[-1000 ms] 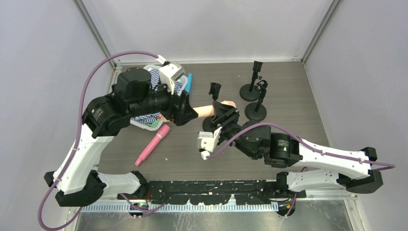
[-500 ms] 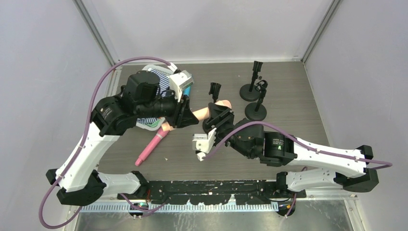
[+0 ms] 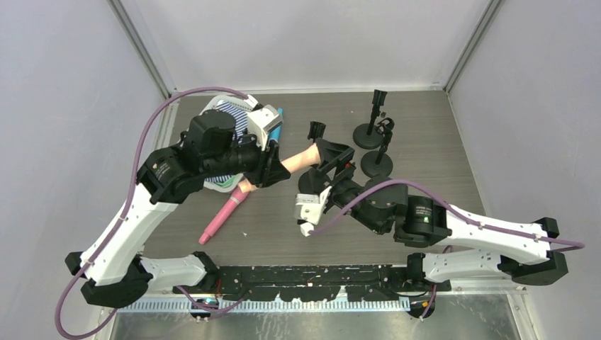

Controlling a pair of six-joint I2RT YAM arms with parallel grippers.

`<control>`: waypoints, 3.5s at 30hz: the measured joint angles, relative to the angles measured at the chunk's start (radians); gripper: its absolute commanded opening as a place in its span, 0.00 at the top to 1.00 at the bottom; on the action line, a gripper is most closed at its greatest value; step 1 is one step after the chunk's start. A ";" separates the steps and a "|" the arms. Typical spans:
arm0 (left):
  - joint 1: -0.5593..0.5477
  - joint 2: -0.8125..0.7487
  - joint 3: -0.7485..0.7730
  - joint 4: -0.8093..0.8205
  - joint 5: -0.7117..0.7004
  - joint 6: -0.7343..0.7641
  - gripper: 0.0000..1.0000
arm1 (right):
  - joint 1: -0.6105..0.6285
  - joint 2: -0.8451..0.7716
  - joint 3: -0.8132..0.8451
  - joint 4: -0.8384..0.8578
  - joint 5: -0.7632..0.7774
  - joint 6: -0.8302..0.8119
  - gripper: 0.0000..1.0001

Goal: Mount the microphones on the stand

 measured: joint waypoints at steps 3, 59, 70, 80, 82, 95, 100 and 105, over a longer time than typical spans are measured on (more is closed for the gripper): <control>0.001 -0.035 -0.048 0.031 -0.046 -0.001 1.00 | 0.000 -0.046 -0.019 0.023 -0.011 0.010 0.13; 0.005 -0.469 -0.545 0.734 -0.212 -0.153 1.00 | -0.182 0.252 0.166 0.472 -0.001 2.099 0.25; 0.005 -0.498 -0.565 0.747 -0.256 -0.157 1.00 | -0.191 0.294 0.182 0.466 -0.056 2.132 0.42; 0.005 -0.491 -0.571 0.751 -0.264 -0.158 0.98 | -0.221 0.313 0.187 0.466 -0.113 2.153 0.69; 0.006 -0.490 -0.572 0.754 -0.267 -0.158 0.82 | -0.229 0.316 0.187 0.468 -0.131 2.157 0.81; 0.006 -0.479 -0.577 0.760 -0.296 -0.206 0.03 | -0.266 0.233 0.088 0.570 -0.115 2.042 0.99; 0.006 -0.448 -0.576 0.755 -0.351 -0.293 0.00 | -0.291 0.059 0.035 0.528 -0.042 1.926 0.99; 0.006 -0.380 -0.551 0.732 -0.438 -0.413 0.00 | -0.295 -0.120 0.026 0.430 0.047 1.764 0.99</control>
